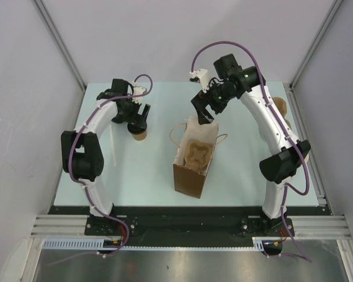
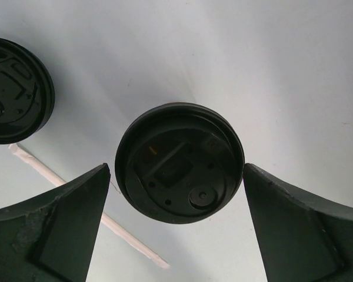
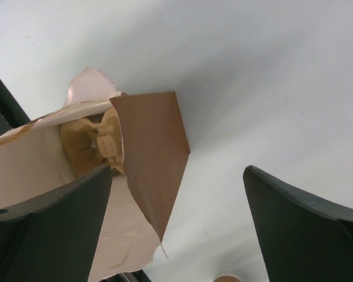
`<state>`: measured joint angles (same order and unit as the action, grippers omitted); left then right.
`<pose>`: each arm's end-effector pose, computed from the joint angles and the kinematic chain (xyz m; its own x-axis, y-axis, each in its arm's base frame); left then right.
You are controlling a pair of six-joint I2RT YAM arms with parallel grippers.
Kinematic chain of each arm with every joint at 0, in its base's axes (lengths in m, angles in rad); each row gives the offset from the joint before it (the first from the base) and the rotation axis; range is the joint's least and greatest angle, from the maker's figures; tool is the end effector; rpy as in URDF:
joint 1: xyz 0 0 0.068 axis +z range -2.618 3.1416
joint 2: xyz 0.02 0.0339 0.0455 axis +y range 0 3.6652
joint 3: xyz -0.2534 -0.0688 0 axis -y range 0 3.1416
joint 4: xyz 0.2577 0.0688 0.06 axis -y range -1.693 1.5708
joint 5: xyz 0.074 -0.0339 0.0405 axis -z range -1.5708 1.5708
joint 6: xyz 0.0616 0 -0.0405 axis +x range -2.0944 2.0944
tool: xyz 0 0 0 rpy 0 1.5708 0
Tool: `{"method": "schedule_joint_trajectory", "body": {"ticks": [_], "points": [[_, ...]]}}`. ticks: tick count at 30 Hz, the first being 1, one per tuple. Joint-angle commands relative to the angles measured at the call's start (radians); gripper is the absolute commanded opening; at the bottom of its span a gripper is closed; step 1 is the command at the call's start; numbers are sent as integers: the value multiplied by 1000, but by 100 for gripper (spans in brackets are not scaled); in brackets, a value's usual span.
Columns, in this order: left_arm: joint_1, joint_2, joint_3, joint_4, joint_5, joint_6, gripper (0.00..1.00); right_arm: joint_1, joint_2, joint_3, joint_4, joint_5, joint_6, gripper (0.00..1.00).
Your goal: Pack the takeout coffee
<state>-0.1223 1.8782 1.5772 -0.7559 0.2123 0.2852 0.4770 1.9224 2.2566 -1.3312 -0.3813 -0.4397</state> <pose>0.4218 -0.0649 0.2190 -0.7669 0.3714 -0.5233 0.4563 0.8890 -0.0378 0.3468 0.2050 0.3824 -0.4173 -0.6604 -0.6242 -0.8656 0.4981 0.0517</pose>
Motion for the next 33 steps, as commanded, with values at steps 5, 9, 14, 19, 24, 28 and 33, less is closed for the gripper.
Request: {"method": "schedule_joint_trajectory", "body": {"ticks": [5, 9, 14, 19, 24, 28, 33], "points": [[-4, -90, -25, -8, -8, -53, 99, 6, -20, -3, 3, 5, 9, 100], [-2, -91, -40, -5, -16, -61, 100, 6, -29, -9, 3, 7, 9, 100], [4, -77, -42, 1, -19, -75, 99, 6, -39, -22, 6, 5, 10, 100], [15, -45, -22, -3, 5, -93, 98, 6, -49, -29, 4, 10, 12, 100], [16, -39, -23, 0, 15, -101, 95, 6, -59, -38, 6, 15, 12, 100], [23, -37, -29, 9, 12, -101, 90, 6, -60, -38, 9, 16, 13, 100], [26, -21, -22, 13, 3, -98, 90, 8, -59, -42, 9, 13, 13, 100]]}}
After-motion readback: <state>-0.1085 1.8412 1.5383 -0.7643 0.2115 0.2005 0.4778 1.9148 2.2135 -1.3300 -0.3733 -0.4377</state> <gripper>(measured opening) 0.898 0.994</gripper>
